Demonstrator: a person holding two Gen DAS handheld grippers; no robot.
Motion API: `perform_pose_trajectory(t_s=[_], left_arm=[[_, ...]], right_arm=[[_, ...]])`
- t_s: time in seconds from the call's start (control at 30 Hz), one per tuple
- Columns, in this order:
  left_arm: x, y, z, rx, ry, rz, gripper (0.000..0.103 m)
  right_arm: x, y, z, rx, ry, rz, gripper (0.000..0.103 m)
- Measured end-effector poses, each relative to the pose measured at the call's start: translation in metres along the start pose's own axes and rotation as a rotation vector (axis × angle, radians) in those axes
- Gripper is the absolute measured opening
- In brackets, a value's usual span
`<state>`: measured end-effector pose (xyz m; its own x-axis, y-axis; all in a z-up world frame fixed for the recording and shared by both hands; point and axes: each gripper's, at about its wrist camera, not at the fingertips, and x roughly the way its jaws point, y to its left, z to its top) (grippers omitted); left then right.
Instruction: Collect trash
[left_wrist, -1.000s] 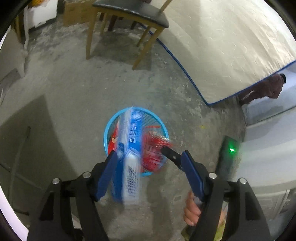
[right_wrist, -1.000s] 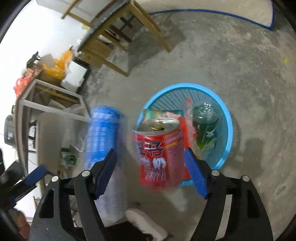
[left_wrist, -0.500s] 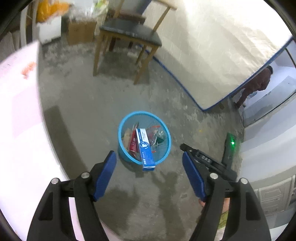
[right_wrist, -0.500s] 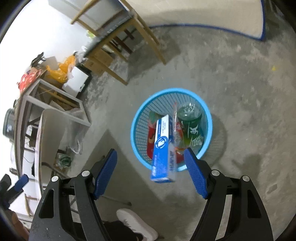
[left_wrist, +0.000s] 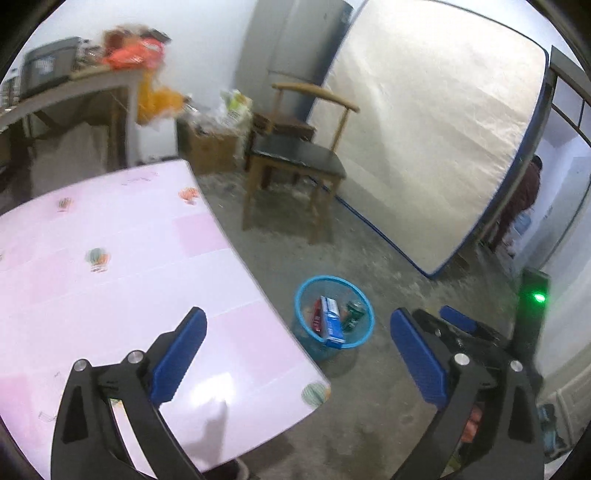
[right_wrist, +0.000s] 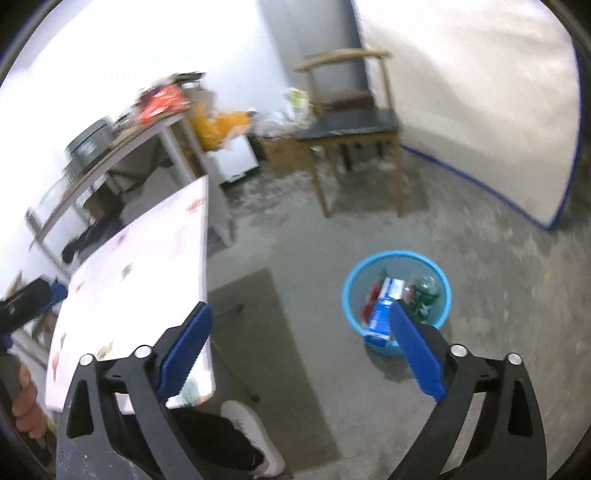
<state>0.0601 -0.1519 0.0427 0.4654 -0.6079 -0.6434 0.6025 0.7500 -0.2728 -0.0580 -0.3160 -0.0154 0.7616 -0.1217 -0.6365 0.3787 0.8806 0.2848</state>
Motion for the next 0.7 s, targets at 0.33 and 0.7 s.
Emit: perform_pose_trajectory(t_s=[0.33, 0.7], left_arm=[[-0.05, 0.031, -0.056, -0.172, -0.07, 0.222, 0.097], [-0.05, 0.025, -0.08, -0.186, -0.029, 0.361, 0.097]], right_arm=[[-0.04, 0.085, -0.041, -0.18, -0.062, -0.1, 0.095], [-0.041, 0.096, -0.062, -0.254, -0.075, -0.326, 0.095]])
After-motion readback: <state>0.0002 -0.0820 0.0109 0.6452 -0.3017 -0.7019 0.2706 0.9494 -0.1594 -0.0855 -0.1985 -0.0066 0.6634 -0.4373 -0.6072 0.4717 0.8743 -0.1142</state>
